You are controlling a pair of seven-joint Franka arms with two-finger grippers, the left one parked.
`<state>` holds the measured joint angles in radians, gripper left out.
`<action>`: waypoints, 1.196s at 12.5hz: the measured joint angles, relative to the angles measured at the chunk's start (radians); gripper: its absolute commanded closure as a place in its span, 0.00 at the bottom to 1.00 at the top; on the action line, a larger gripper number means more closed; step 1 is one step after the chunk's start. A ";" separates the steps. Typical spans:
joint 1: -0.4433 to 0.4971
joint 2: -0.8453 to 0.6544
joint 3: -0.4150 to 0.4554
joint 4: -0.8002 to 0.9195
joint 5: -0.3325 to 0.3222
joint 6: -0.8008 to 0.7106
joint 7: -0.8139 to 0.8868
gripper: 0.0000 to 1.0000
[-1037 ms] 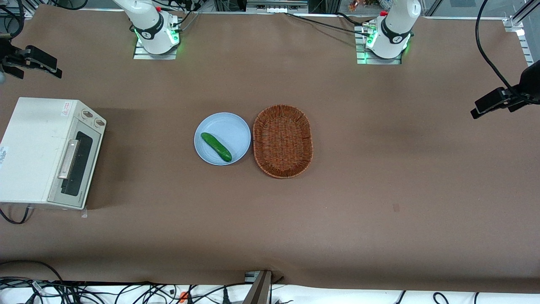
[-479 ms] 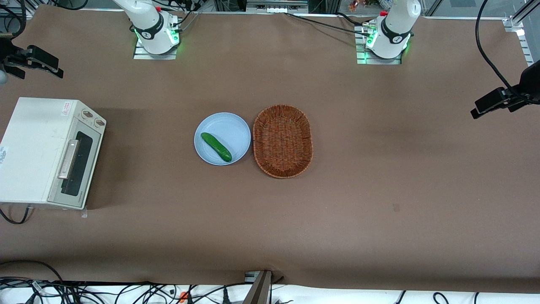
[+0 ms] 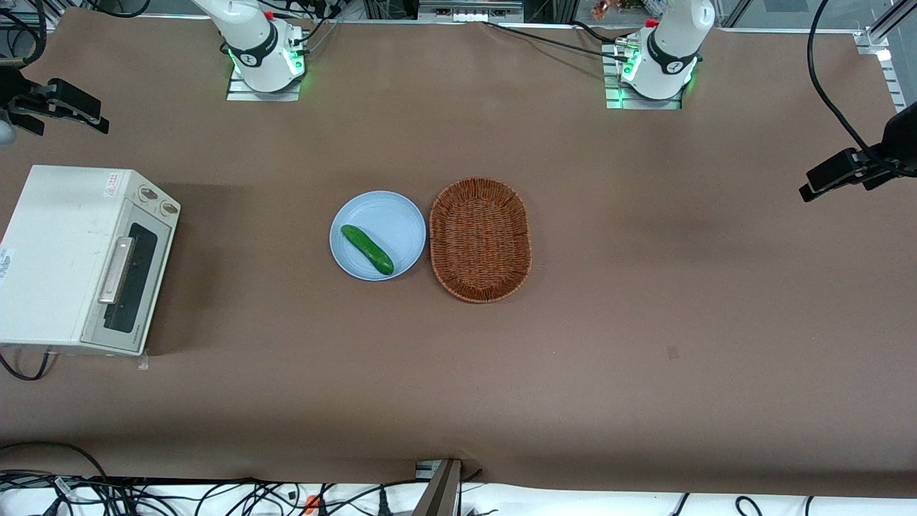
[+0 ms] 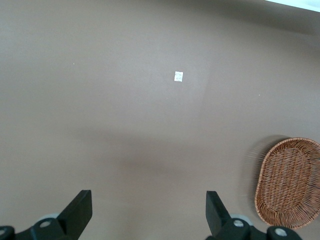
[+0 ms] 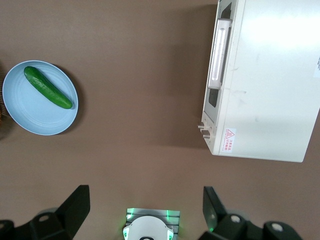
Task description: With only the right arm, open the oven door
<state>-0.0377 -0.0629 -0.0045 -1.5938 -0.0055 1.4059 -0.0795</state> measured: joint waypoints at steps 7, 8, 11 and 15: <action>0.000 0.002 0.000 0.000 0.000 -0.002 0.000 0.00; 0.000 0.002 0.000 0.000 0.000 -0.005 0.000 0.00; 0.011 0.008 0.004 -0.001 0.000 -0.014 -0.002 0.00; 0.046 0.050 0.007 -0.024 -0.001 -0.020 0.000 0.09</action>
<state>0.0081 -0.0133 0.0027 -1.6177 -0.0066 1.3858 -0.0797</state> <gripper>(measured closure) 0.026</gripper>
